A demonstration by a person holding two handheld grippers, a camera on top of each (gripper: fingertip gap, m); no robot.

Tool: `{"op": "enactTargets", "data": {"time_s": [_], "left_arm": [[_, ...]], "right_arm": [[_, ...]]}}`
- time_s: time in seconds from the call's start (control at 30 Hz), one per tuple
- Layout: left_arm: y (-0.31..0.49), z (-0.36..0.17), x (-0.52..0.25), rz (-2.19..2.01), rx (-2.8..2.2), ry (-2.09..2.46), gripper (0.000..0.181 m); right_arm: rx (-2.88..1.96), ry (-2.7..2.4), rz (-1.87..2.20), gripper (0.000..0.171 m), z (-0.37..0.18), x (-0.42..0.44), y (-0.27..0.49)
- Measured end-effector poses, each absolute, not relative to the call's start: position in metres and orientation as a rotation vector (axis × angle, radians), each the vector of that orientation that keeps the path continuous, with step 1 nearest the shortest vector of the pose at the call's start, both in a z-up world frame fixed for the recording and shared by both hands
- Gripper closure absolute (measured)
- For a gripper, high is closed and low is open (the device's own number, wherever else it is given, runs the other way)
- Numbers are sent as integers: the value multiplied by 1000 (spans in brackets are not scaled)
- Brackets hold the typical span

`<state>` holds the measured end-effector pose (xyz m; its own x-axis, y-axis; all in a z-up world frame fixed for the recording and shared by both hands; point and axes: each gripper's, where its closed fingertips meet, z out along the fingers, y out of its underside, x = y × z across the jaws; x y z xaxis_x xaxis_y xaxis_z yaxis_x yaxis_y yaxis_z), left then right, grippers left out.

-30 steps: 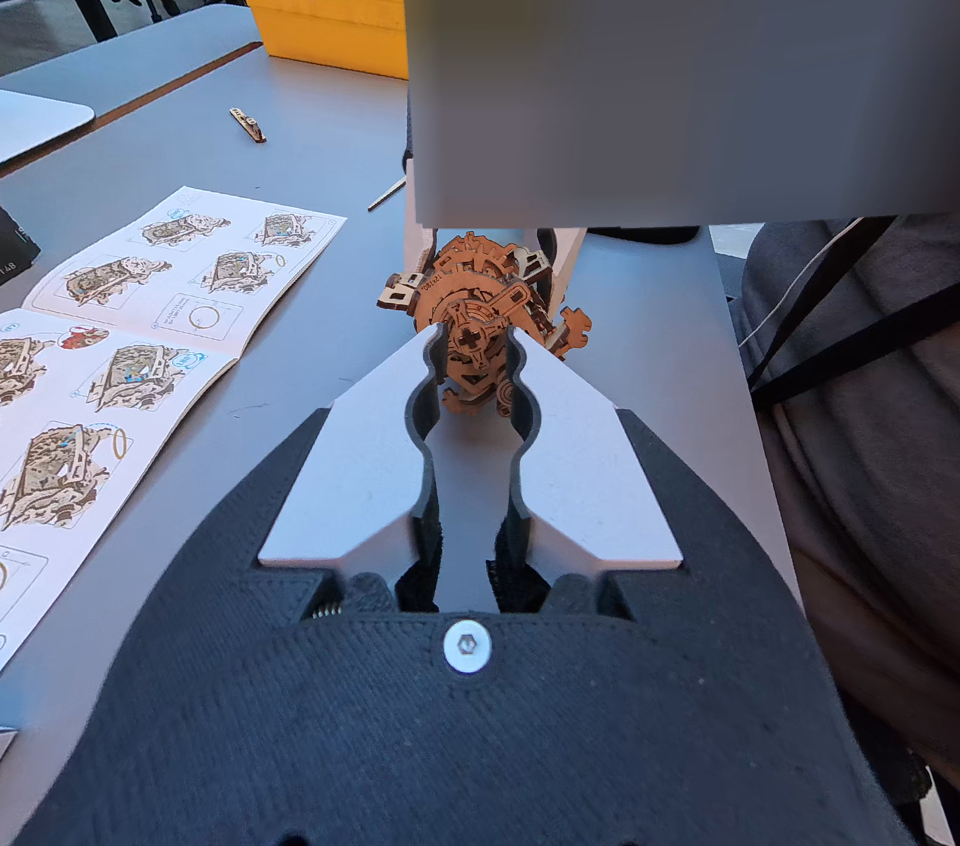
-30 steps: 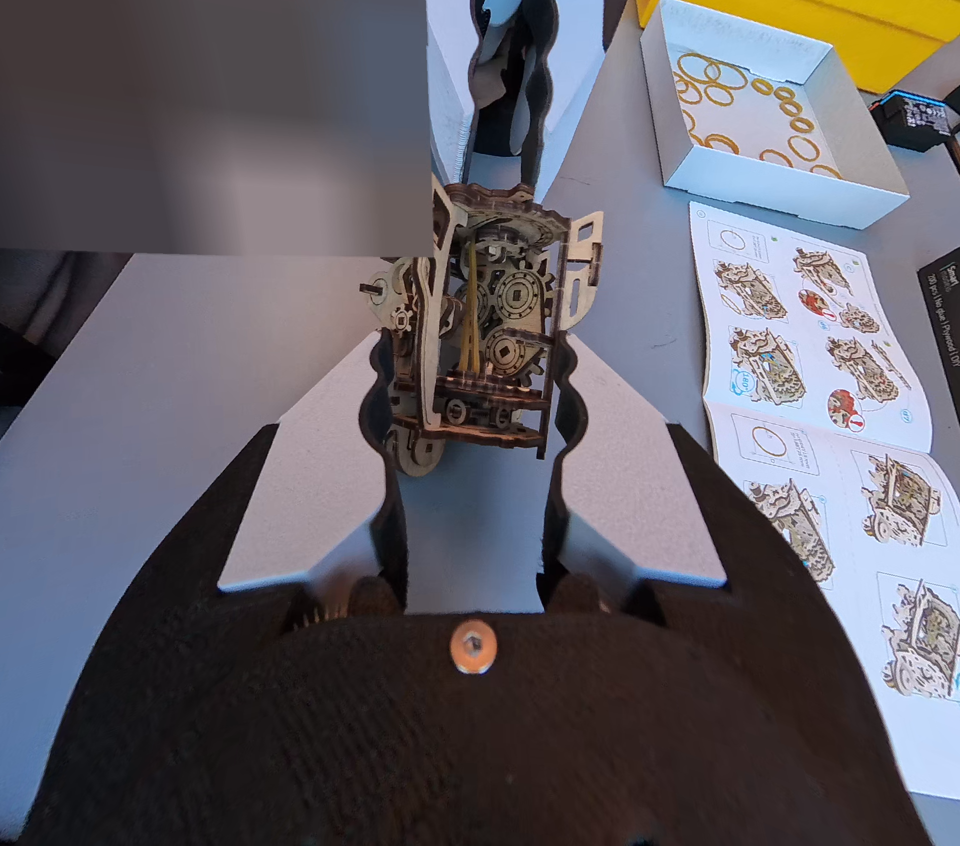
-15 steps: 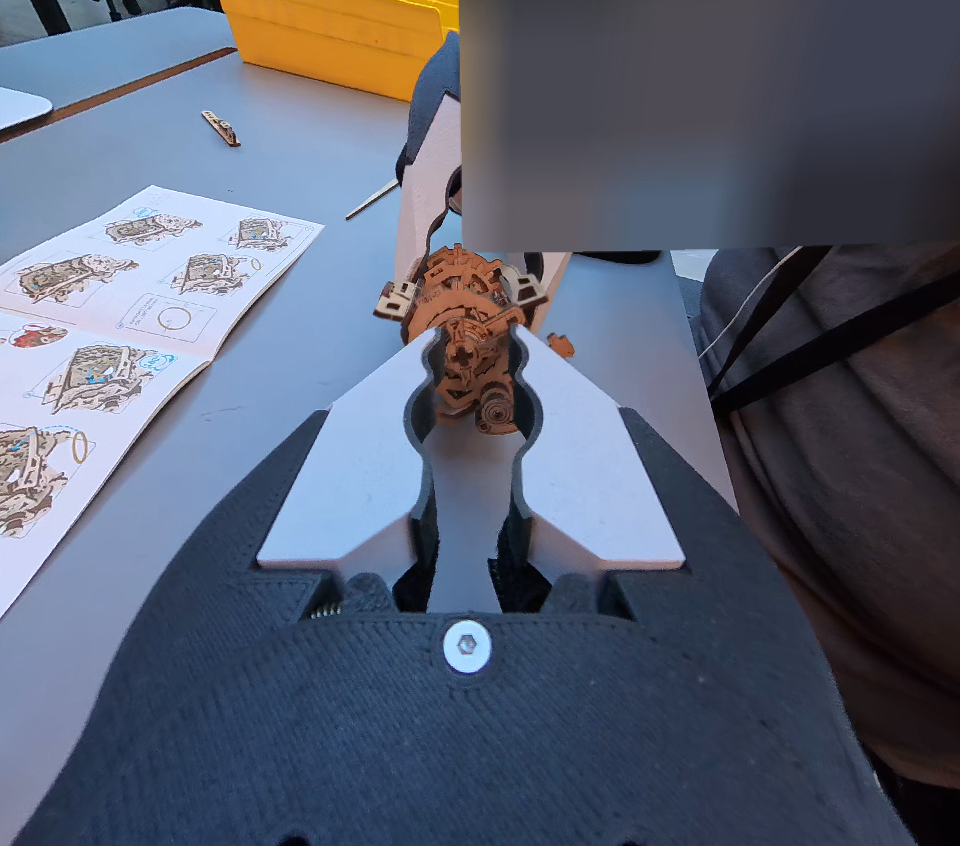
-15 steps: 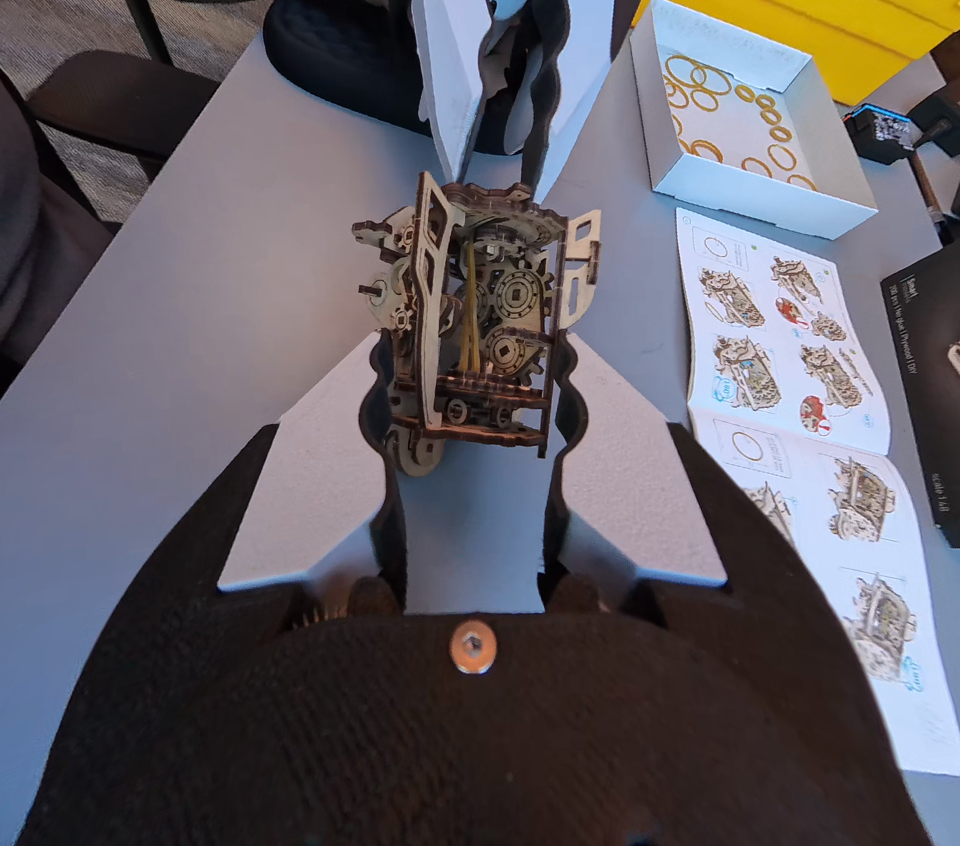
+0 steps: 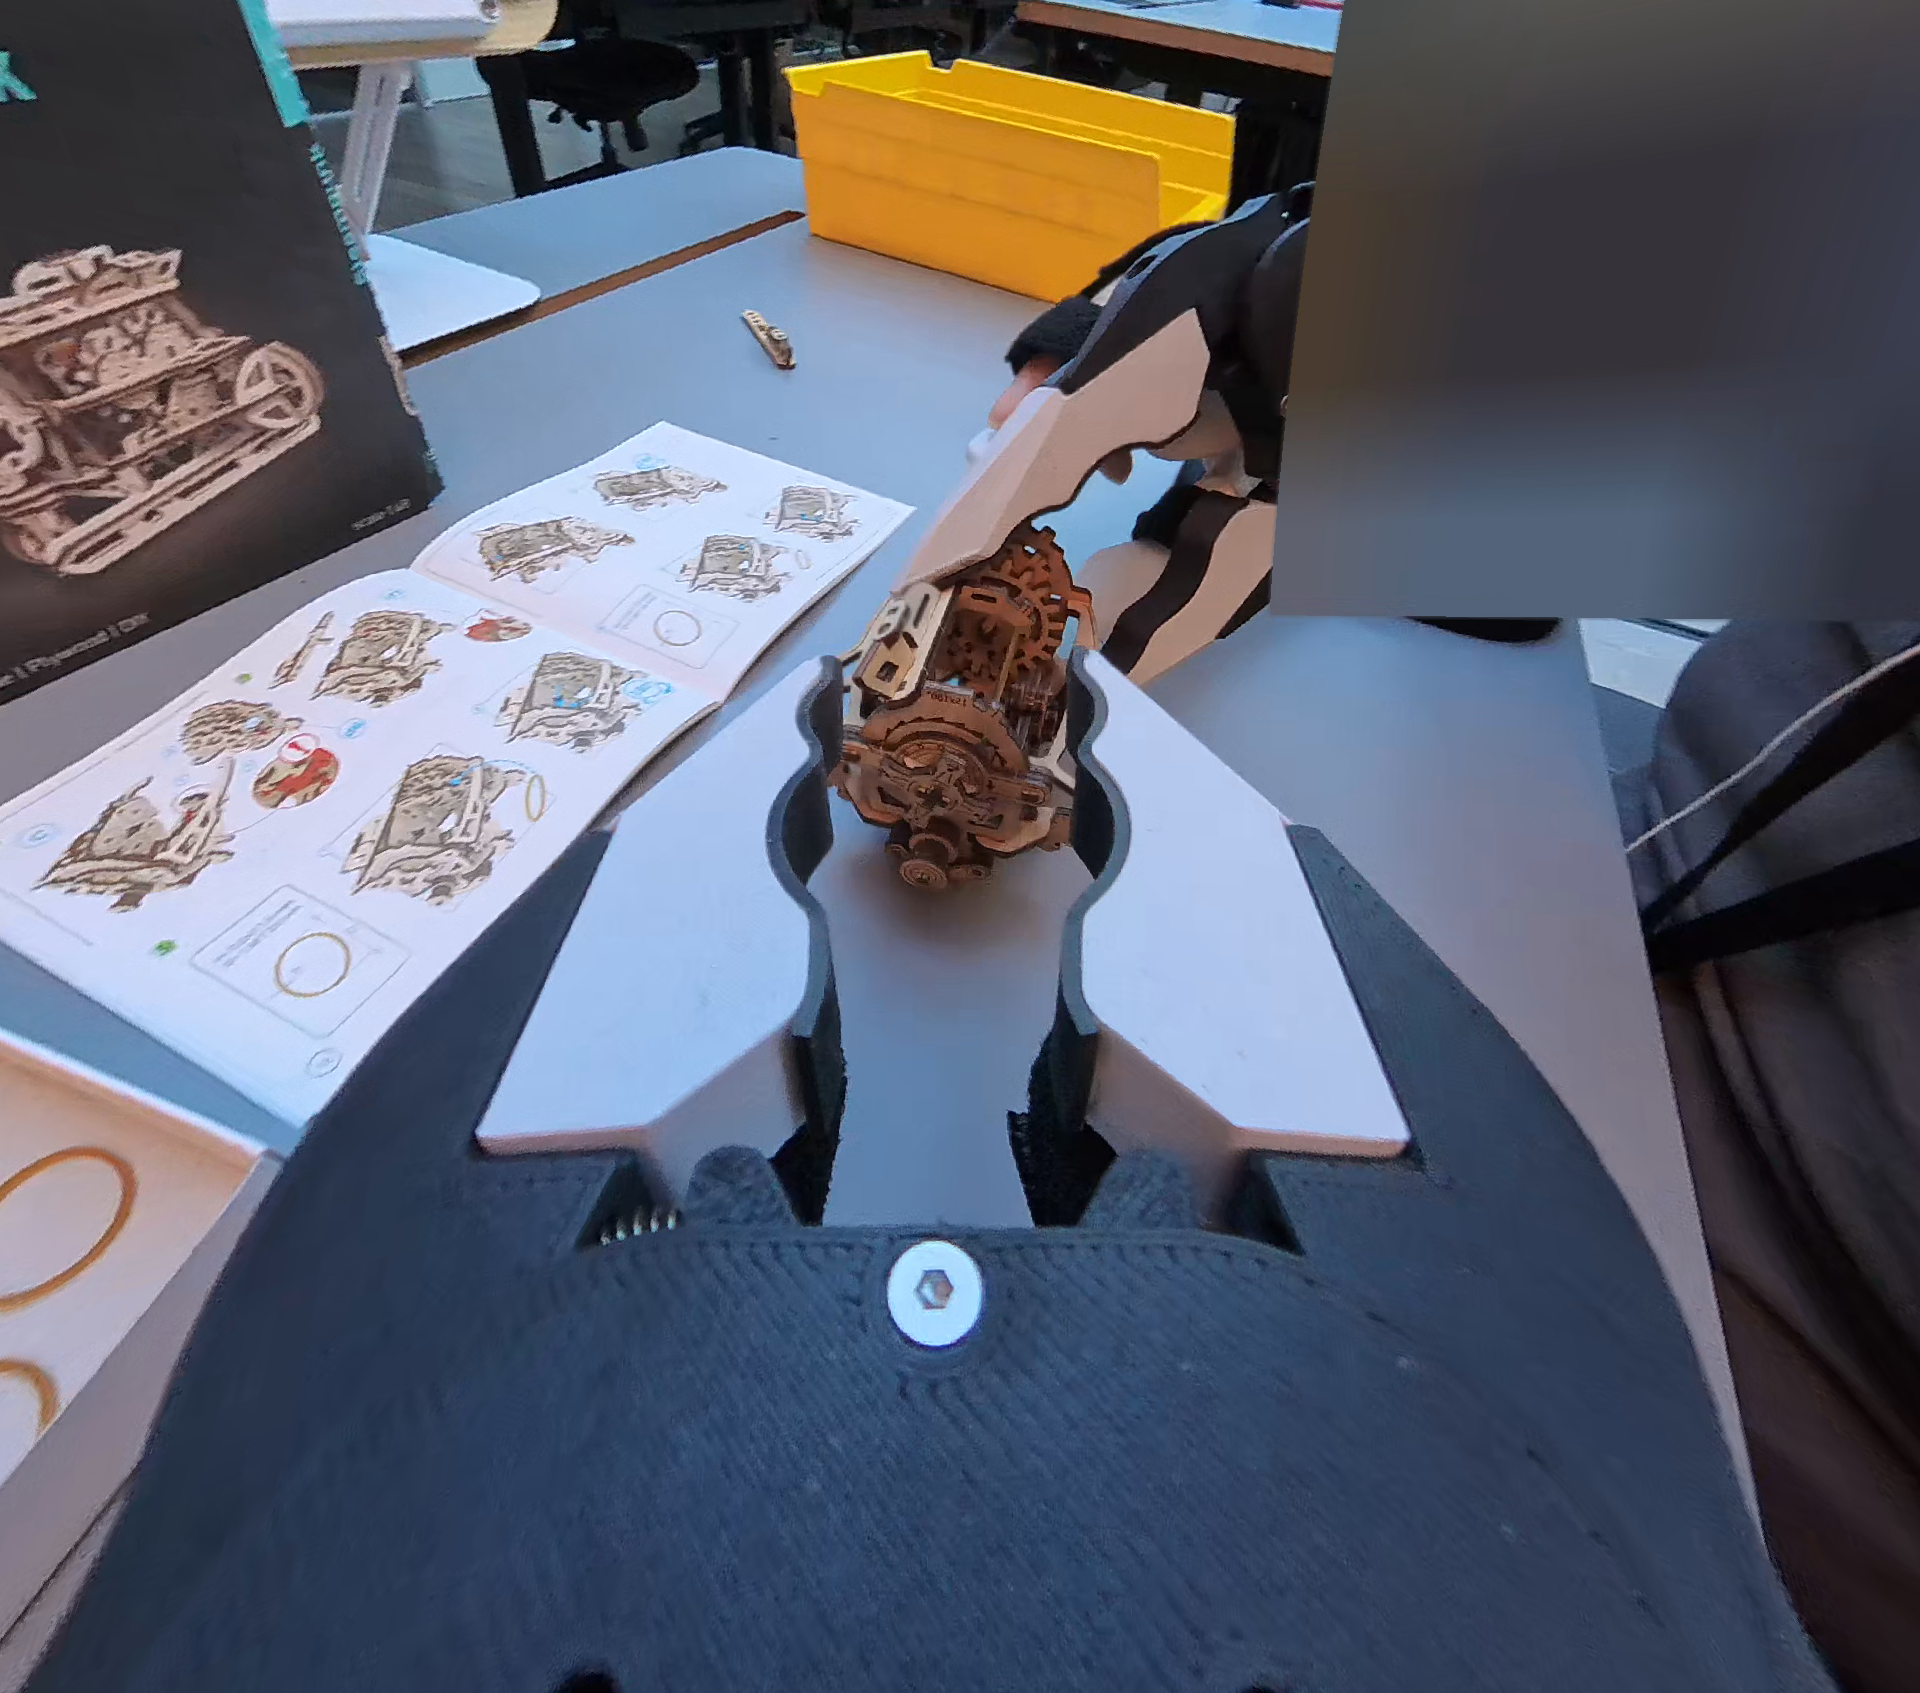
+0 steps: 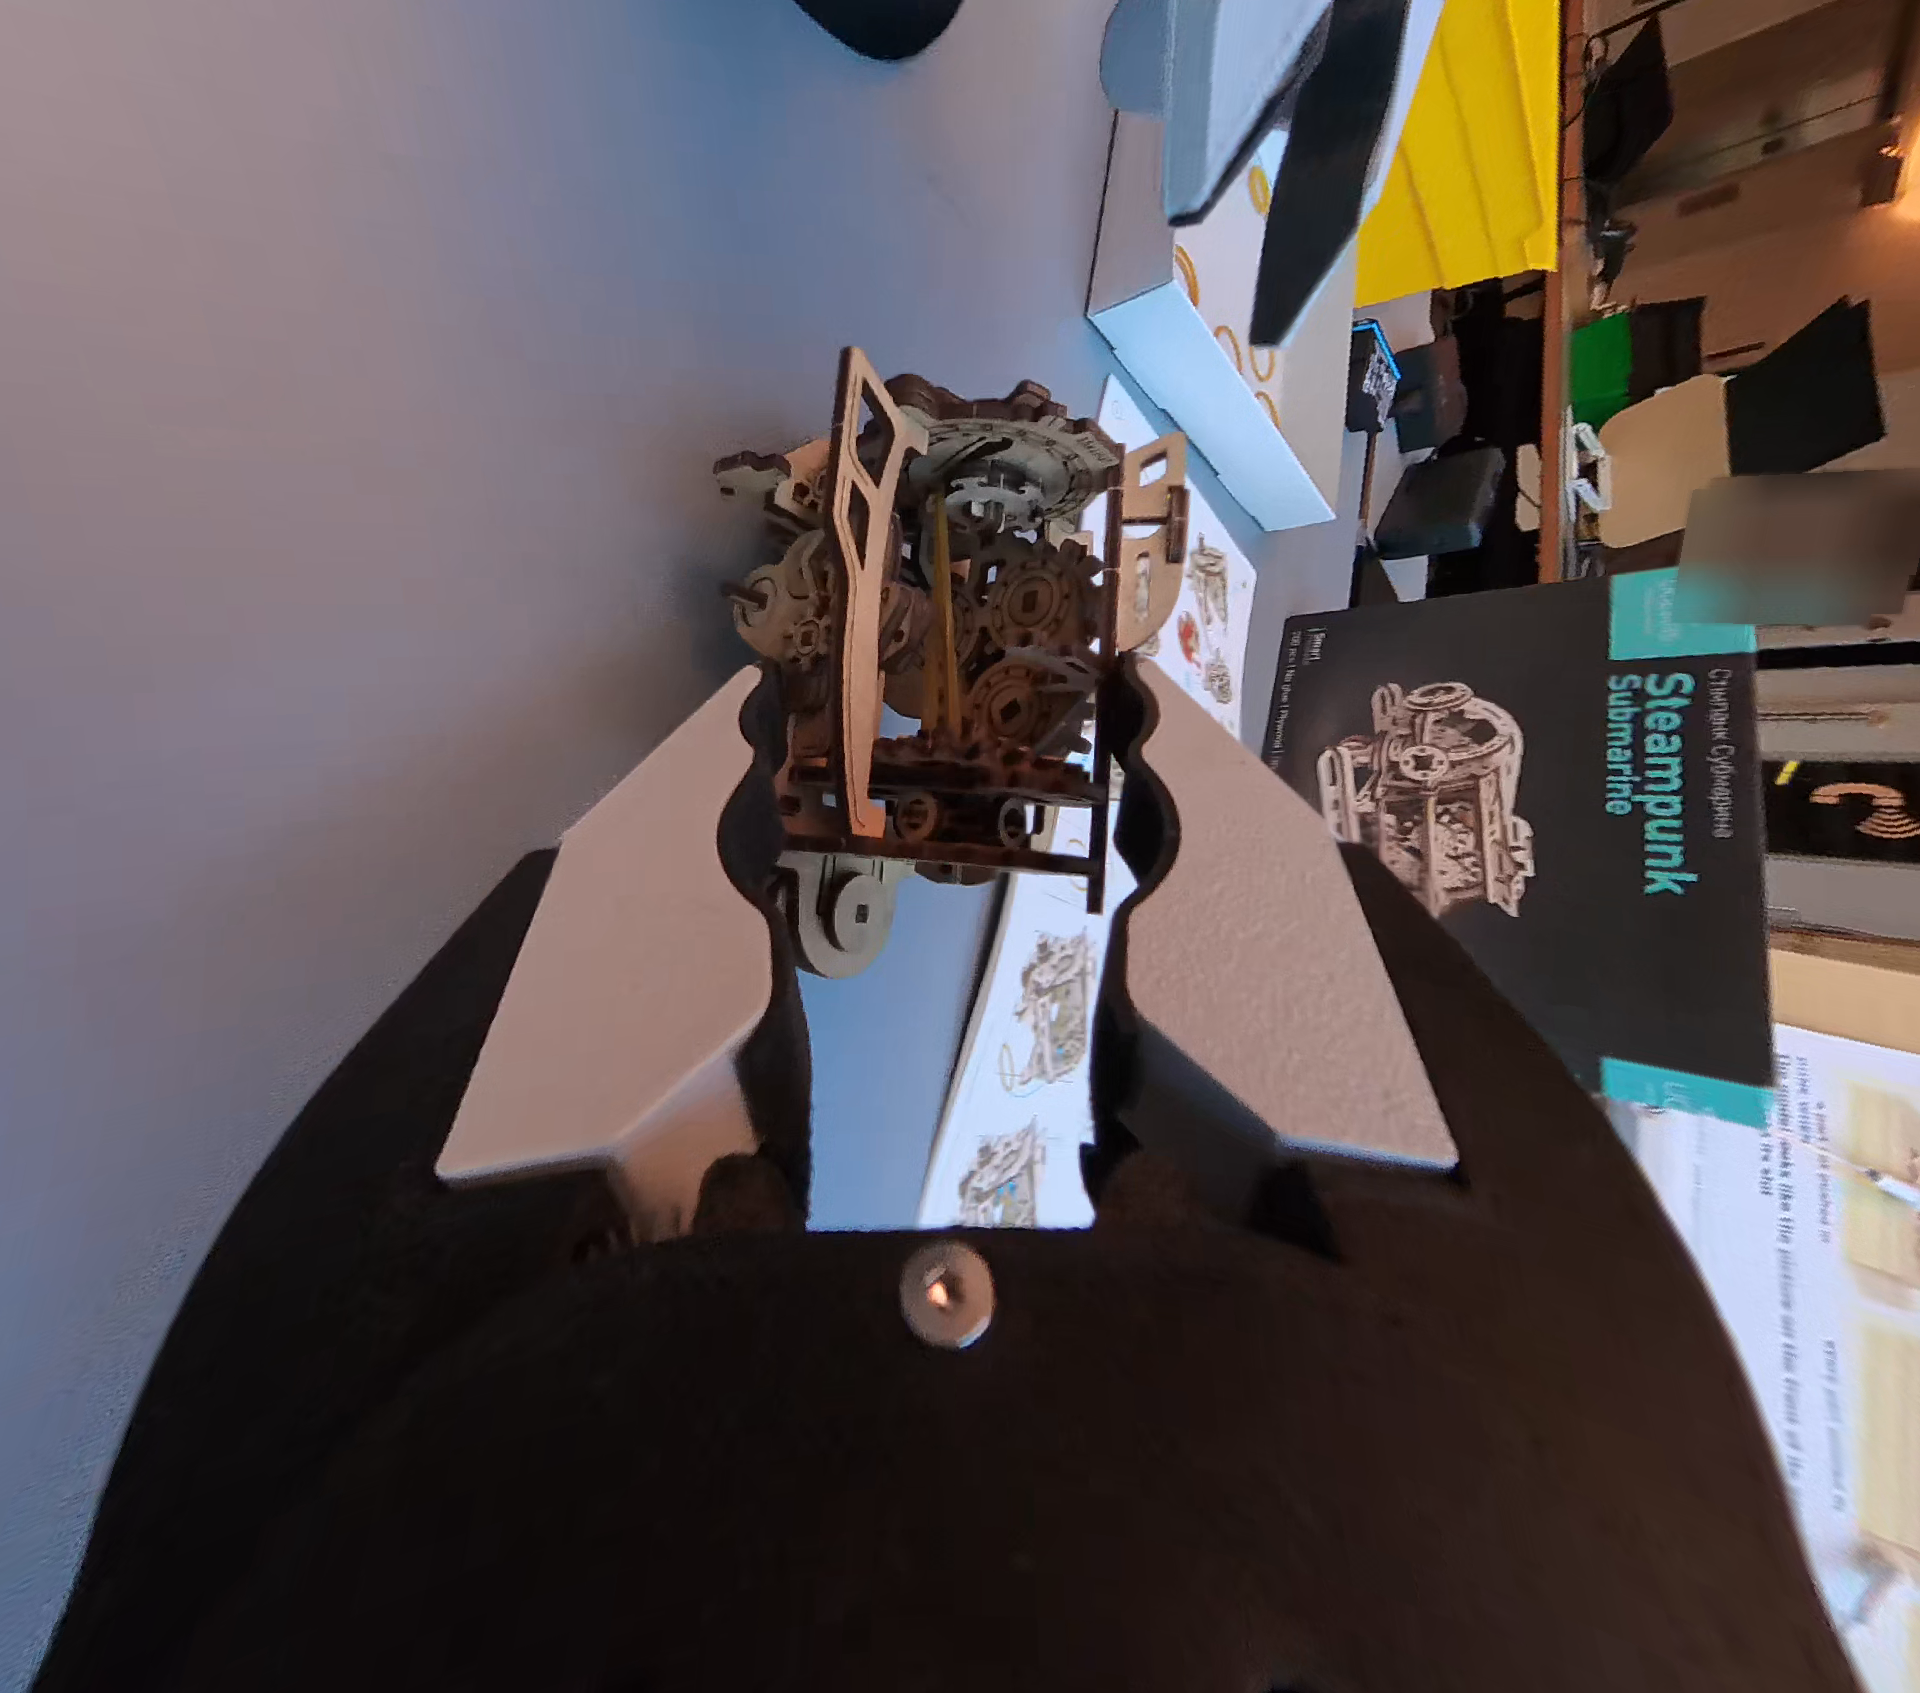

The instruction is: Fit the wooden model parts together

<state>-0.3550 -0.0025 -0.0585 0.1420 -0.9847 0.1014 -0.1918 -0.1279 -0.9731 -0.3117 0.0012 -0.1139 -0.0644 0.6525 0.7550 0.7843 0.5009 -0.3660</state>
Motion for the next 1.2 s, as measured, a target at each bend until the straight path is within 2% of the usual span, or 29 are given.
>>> {"op": "enactTargets", "data": {"time_s": [0.33,0.53,0.73,0.93,1.2], "left_arm": [[3,-72,-358,-1045,-1610,1166,120],[2,-74,-358,-1045,-1620,1173,117],[8,-77,-362,-1043,-1649,1141,117],[10,-83,-359,-1056,-1693,1146,120],[0,-101,-348,-1044,-1761,1280,130]], "right_arm": [[-1245,-1716,-174,107,-110,-313,9],[-1373,-1599,36,102,-106,-306,-2],[-1527,-1357,374,106,-90,-274,1],[-1636,-1311,666,115,-101,-261,4],[-1759,-1439,626,130,-140,-257,7]]}}
